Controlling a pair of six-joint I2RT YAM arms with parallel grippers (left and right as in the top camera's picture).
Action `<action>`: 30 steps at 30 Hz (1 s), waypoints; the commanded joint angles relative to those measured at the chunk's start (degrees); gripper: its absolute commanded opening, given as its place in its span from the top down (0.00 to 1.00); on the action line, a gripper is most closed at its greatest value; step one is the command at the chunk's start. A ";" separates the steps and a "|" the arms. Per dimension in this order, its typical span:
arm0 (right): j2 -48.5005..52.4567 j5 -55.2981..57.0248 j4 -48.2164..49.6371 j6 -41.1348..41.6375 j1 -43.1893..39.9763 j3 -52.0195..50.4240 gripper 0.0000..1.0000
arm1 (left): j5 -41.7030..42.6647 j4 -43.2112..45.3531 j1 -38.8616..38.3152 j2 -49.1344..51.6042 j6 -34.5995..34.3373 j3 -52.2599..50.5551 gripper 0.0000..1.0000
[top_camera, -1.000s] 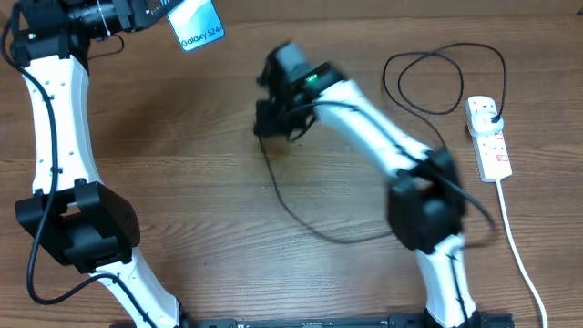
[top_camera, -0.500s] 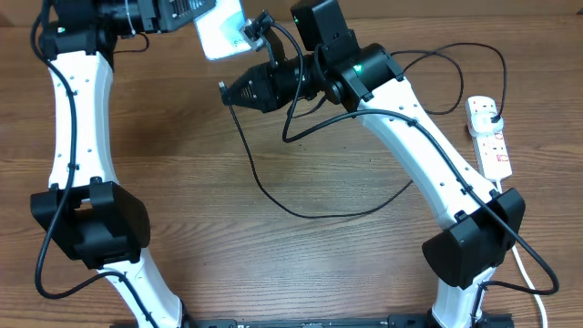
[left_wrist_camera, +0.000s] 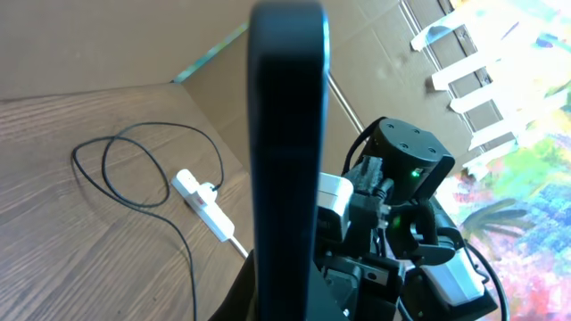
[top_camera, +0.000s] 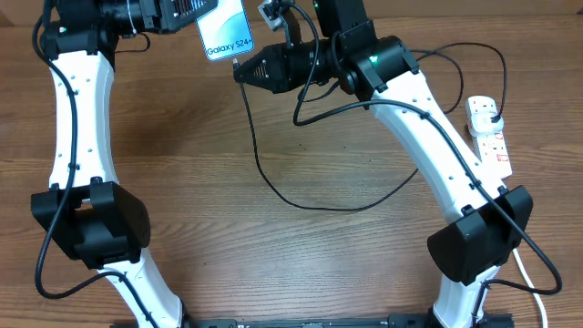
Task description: Plug charger to phone and switch on socket
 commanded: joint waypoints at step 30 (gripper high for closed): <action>0.57 -0.13 2.91 3.52 -0.33 0.00 0.96 | 2.12 0.42 -0.07 -0.96 -2.75 1.16 0.96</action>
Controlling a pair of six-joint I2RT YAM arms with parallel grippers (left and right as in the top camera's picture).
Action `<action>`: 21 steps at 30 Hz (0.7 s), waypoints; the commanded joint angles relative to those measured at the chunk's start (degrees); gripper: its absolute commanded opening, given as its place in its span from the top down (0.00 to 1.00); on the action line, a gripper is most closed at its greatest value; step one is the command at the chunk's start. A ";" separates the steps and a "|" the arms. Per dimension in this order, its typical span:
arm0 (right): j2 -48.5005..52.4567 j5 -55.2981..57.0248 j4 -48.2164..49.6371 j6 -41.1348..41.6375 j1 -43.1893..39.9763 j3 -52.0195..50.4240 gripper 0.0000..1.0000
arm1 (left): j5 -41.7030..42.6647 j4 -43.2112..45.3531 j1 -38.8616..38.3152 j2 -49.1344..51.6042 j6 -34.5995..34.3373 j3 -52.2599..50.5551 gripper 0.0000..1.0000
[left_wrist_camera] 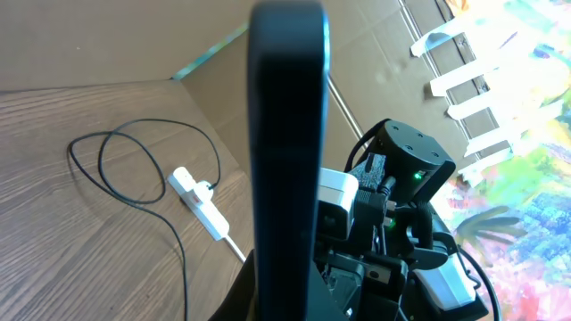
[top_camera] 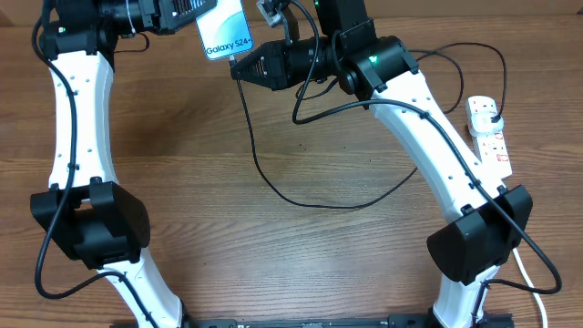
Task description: Plug charger to phone and switch on socket
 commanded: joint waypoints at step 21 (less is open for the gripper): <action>0.46 -3.21 5.51 6.78 -2.38 0.04 0.96 | 2.16 0.22 -0.15 -0.96 -0.59 1.16 0.96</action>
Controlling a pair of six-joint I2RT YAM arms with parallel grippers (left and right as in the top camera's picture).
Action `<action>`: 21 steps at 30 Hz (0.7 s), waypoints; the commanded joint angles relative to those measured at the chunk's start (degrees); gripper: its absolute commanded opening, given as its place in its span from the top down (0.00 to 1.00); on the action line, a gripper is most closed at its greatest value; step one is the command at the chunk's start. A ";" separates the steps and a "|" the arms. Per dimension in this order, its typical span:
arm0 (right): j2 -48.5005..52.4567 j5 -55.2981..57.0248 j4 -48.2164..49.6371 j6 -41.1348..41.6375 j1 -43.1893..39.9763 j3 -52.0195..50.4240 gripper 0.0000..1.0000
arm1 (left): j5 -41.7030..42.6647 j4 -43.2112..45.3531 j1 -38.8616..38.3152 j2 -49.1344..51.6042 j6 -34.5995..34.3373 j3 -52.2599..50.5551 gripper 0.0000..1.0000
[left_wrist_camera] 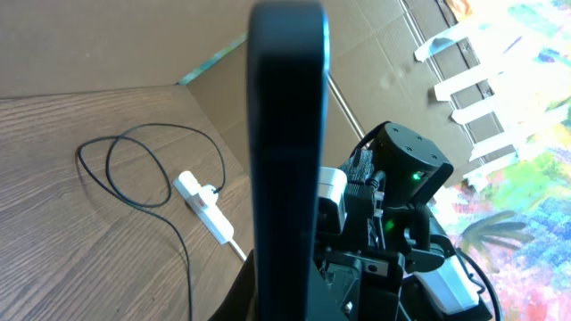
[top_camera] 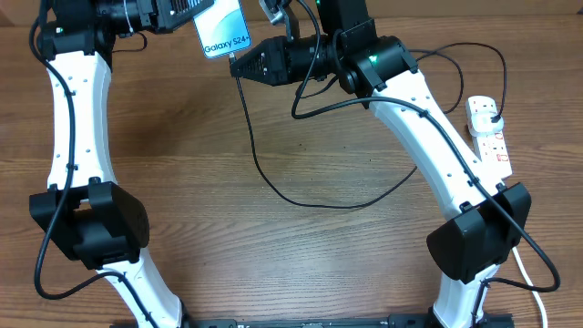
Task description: Plug charger to phone and switch on socket
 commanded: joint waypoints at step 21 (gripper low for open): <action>0.15 -3.32 -0.37 1.75 -1.88 0.74 0.96 | 2.69 23.85 -0.85 -0.96 -25.03 1.14 0.96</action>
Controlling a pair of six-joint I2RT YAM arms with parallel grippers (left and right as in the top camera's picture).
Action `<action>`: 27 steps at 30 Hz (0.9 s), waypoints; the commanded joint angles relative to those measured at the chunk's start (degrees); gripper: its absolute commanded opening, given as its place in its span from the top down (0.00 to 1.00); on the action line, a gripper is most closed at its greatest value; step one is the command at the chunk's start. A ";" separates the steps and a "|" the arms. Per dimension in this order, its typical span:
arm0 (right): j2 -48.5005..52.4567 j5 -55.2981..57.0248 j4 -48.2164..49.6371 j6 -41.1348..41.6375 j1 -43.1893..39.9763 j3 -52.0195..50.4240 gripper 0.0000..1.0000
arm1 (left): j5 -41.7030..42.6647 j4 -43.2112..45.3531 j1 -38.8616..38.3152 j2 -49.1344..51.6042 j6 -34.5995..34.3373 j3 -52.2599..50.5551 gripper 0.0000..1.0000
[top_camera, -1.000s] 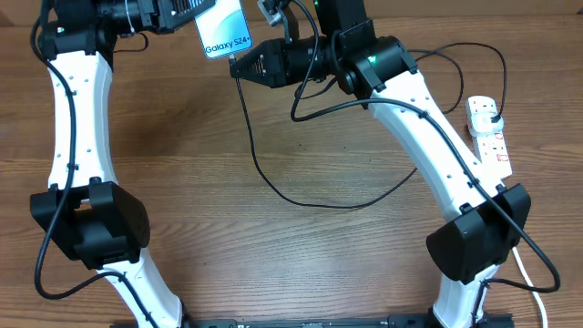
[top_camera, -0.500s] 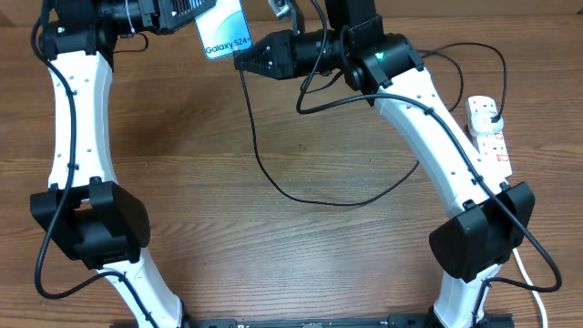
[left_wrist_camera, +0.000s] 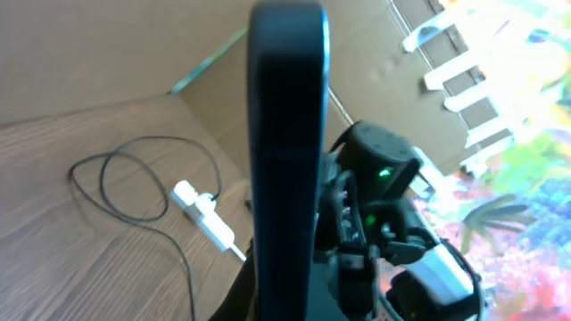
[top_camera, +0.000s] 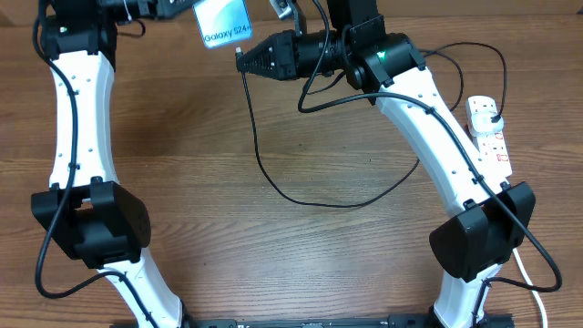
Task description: Plug charger to phone and switch on socket
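The phone (top_camera: pixel 226 22), its light blue screen reading Galaxy S24+, is held up off the table at the far edge by my left gripper (top_camera: pixel 193 8), which is shut on it. The left wrist view shows the phone (left_wrist_camera: pixel 285 152) edge-on as a dark slab. My right gripper (top_camera: pixel 244 57) is shut on the charger plug, and its tip touches the phone's lower right corner. Whether the plug is seated cannot be told. The black cable (top_camera: pixel 273 187) hangs from there, loops over the table and runs to the white socket strip (top_camera: pixel 489 135) at the right edge.
The wooden table (top_camera: pixel 182 210) lies below both arms. My right arm (top_camera: pixel 428 128) arches over the cable loop. Cardboard walls (left_wrist_camera: pixel 134 45) stand behind the table. The socket strip (left_wrist_camera: pixel 203 212) and cable (left_wrist_camera: pixel 134 169) also show in the left wrist view.
The phone and my right gripper have both shifted slightly toward the far edge of the table, still tip to corner. The cable and socket strip lie as before.
My left gripper held the phone up at the far edge with my right gripper's plug just below its lower corner. Through the following moments the plug tip stayed at that corner, both drifting a little farther back. The socket strip has not been touched.
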 commanded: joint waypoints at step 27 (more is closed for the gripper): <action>0.15 -11.19 6.64 3.52 -2.82 0.79 0.96 | 1.51 3.26 -1.77 -0.96 -5.40 1.18 0.96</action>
